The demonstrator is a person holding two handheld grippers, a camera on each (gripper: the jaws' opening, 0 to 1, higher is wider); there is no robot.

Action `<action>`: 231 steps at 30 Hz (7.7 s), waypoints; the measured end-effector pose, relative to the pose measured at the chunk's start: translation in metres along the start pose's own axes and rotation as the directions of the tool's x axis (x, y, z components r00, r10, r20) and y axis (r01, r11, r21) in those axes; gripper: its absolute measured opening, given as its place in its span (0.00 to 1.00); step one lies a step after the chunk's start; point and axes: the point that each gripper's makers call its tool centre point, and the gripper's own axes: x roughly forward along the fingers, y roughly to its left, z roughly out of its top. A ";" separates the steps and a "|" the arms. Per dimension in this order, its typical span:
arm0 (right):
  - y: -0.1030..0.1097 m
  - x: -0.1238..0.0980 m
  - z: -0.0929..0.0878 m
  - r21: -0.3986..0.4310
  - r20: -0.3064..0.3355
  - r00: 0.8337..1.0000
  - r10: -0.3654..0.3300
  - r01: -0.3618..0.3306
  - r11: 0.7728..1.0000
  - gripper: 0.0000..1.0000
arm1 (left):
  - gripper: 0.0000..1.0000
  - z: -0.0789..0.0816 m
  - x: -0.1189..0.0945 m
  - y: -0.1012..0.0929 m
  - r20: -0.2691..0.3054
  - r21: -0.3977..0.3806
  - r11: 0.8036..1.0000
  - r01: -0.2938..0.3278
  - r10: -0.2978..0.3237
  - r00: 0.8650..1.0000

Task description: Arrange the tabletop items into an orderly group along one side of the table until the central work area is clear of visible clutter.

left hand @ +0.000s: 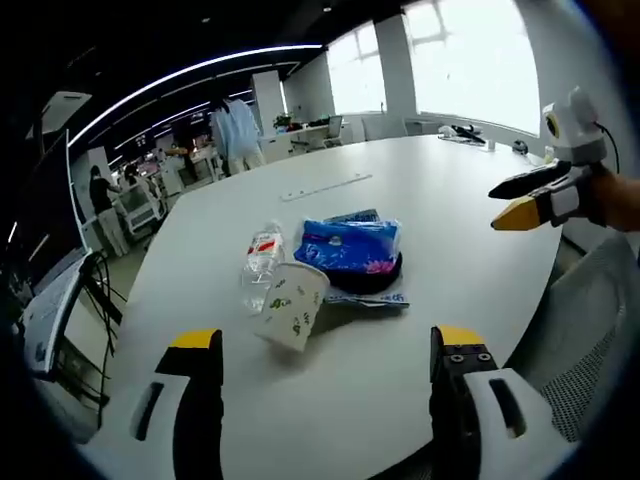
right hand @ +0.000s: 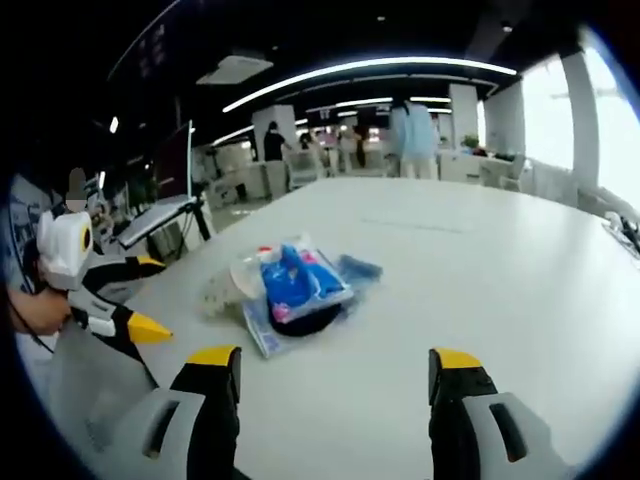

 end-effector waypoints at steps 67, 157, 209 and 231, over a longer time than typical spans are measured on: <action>0.010 0.024 -0.023 0.063 -0.087 0.994 0.067 -0.062 0.996 0.73 | 0.82 0.013 0.018 0.018 -0.023 0.018 0.999 0.042 -0.041 0.999; 0.010 0.125 -0.023 0.381 -0.197 0.973 0.123 -0.040 0.924 0.03 | 0.02 0.039 0.165 0.006 -0.261 -0.104 0.965 0.239 -0.258 0.930; -0.086 0.010 -0.011 0.360 -0.123 0.992 0.028 0.018 0.933 0.00 | 0.00 0.083 0.116 -0.124 -0.135 -0.381 0.851 0.362 -0.439 0.888; -0.170 0.026 0.005 0.301 -0.166 0.986 -0.025 0.075 0.951 0.00 | 0.00 0.122 0.180 -0.164 -0.195 -0.423 0.819 0.388 -0.500 0.844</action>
